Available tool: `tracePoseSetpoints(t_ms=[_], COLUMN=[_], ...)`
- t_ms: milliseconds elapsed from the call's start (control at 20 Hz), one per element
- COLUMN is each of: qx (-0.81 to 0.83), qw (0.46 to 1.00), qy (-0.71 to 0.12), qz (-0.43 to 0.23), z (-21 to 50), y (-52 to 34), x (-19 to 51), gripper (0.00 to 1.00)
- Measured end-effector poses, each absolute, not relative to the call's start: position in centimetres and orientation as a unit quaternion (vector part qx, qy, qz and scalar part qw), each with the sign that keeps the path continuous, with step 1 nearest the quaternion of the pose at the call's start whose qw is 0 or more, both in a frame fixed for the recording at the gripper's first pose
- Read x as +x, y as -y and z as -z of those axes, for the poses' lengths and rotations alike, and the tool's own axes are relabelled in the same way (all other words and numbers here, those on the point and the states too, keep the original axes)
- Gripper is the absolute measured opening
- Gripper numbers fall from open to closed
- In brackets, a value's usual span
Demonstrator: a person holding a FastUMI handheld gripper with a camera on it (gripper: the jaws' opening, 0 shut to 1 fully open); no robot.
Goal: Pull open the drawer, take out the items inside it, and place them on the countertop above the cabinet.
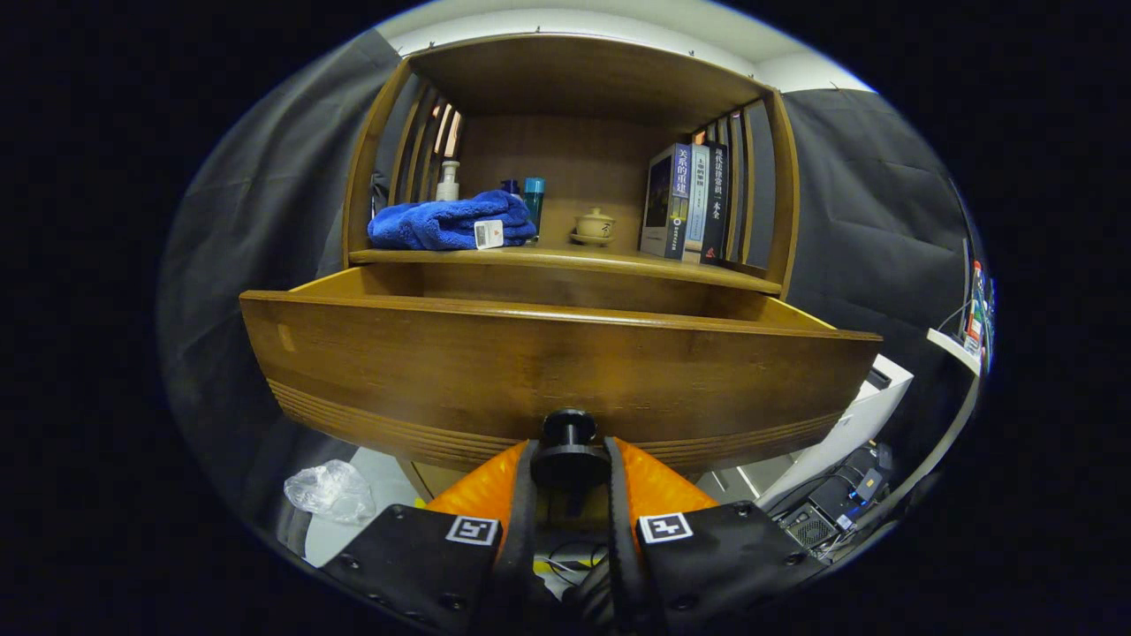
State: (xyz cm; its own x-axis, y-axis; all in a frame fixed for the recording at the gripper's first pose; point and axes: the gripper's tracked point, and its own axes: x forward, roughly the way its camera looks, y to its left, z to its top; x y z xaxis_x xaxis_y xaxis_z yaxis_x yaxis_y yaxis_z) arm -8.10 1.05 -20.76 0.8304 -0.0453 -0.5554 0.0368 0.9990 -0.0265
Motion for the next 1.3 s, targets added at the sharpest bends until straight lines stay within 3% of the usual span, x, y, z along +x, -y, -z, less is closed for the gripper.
tracePoseSetpoints(t_ms=[250,500,600,950,1300], qx=[-0.006,-0.030,-0.032,0.030,0.018], qw=[0.960,0.951,0.949,0.989,0.995], qy=[-0.280,-0.308,-0.312,-0.139,-0.094], qz=[0.012,-0.012,-0.028,-0.034,0.001], z=[20.9,22.4,22.2,9.5,0.6], y=[-1.0,-2.5,-3.3,-2.1,-0.1], x=[-8.0,-8.1,-8.1,-6.0,-0.6], gripper=[0.51,0.90,0.96,1.00,0.99])
